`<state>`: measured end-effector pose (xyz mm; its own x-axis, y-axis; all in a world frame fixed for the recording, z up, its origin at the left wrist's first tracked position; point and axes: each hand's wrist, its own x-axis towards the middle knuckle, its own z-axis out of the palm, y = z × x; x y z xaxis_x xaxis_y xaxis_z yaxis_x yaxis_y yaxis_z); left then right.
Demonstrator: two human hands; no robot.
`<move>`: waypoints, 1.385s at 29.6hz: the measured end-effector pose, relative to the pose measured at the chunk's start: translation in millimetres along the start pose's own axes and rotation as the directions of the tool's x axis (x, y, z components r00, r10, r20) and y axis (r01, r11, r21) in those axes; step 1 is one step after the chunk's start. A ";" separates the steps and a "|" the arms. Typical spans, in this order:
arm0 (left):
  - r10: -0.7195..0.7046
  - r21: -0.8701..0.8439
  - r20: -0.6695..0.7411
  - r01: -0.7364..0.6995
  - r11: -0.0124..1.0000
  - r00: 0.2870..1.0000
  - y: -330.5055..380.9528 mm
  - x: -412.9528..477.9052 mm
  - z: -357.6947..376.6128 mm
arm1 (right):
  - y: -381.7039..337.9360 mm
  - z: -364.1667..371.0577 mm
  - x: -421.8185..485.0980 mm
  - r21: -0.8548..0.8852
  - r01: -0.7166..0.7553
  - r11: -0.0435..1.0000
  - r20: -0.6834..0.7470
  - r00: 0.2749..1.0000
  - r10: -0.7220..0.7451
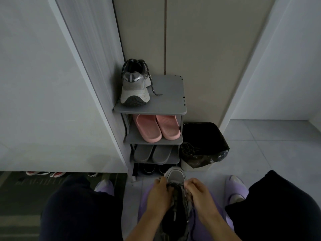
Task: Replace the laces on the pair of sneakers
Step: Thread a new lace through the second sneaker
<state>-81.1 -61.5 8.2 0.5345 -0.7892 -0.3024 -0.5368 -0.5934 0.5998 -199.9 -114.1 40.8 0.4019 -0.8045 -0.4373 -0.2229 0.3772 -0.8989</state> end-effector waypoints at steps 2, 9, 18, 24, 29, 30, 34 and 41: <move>0.043 -0.068 -0.018 -0.044 0.997 0.999 -1.5 -0.4 -1.5 | 1.8 -4.4 2.1 -0.002 -0.060 0.998 -0.005 0.998 0.060; 0.187 -0.126 -0.056 -0.193 0.973 0.981 -12.7 8.4 -22.1 | 18.7 -3.7 9.3 0.315 -0.291 0.903 -0.092 0.938 0.334; 0.193 -0.060 0.016 -0.192 0.980 0.981 -19.6 -8.3 -34.7 | 17.2 -17.3 11.0 0.451 -0.323 0.832 -0.062 0.919 0.390; 0.064 -0.432 0.261 0.057 0.900 0.963 -13.3 -22.1 -62.8 | -0.9 -17.6 5.0 0.343 -0.286 0.895 0.117 0.958 0.261; 0.080 -0.127 0.194 -0.056 0.990 0.978 -20.8 -17.7 -59.4 | -7.9 -14.0 0.8 0.211 -0.239 0.948 0.155 0.966 0.209; 0.071 -0.070 0.120 -0.063 0.996 0.990 -25.4 -15.1 -58.8 | -8.1 -16.4 1.1 0.223 -0.241 0.944 0.150 0.966 0.211; 0.101 0.017 0.052 -0.102 0.995 0.994 -36.3 -3.9 -60.2 | -8.2 -30.1 3.7 0.314 -0.264 0.912 0.084 0.965 0.250; 0.204 0.090 -0.206 -0.189 0.978 0.957 -4.8 -31.2 -43.4 | -30.8 -32.2 -1.9 0.571 -0.318 0.757 0.234 0.947 0.222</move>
<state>-66.9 -27.1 46.9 0.5369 -0.8436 -0.0144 -0.6848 -0.4456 0.5766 -222.4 -139.0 70.2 0.5388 -0.5707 -0.6196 0.2104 0.8034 -0.5570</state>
